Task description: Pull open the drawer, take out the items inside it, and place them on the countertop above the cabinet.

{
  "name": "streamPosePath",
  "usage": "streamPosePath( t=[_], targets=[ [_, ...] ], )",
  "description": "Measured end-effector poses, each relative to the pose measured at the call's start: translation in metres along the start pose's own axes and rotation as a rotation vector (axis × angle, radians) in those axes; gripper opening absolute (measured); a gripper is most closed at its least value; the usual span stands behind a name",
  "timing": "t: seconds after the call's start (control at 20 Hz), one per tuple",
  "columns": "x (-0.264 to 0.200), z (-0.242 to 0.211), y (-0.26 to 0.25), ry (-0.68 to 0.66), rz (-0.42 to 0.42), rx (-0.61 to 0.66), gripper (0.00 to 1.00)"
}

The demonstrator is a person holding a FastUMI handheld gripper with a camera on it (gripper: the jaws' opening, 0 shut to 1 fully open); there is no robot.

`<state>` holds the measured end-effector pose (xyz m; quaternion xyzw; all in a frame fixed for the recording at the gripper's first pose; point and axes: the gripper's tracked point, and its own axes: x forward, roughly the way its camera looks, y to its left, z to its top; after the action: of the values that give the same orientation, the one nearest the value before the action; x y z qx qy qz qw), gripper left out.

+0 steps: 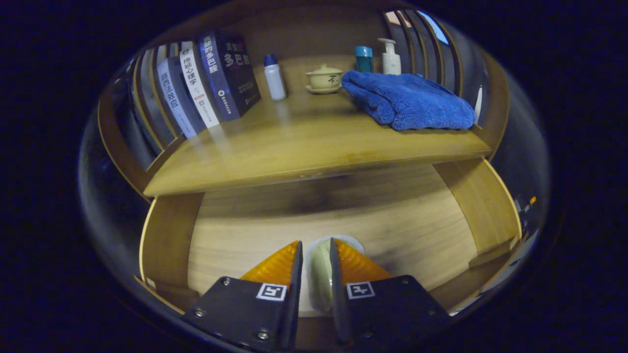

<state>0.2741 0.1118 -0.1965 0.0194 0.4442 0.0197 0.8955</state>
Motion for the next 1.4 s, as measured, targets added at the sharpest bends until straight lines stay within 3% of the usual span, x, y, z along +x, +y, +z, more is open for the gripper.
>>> streamPosePath(
  t=[0.2,0.75,0.8,0.85,1.25,1.4],
  targets=[
    [0.000,0.002,-0.006,0.014,-0.084,-0.029,0.30],
    [-0.013,0.006,-0.018,0.039,-0.189,-0.081,0.31],
    [-0.014,0.008,-0.019,0.032,-0.192,-0.076,0.47],
    [-0.014,0.006,-0.020,0.037,-0.199,-0.072,0.50],
    [0.010,-0.025,-0.028,0.158,-0.207,-0.074,0.51],
    [0.001,-0.019,-0.029,0.130,-0.210,-0.092,0.18]
  ],
)
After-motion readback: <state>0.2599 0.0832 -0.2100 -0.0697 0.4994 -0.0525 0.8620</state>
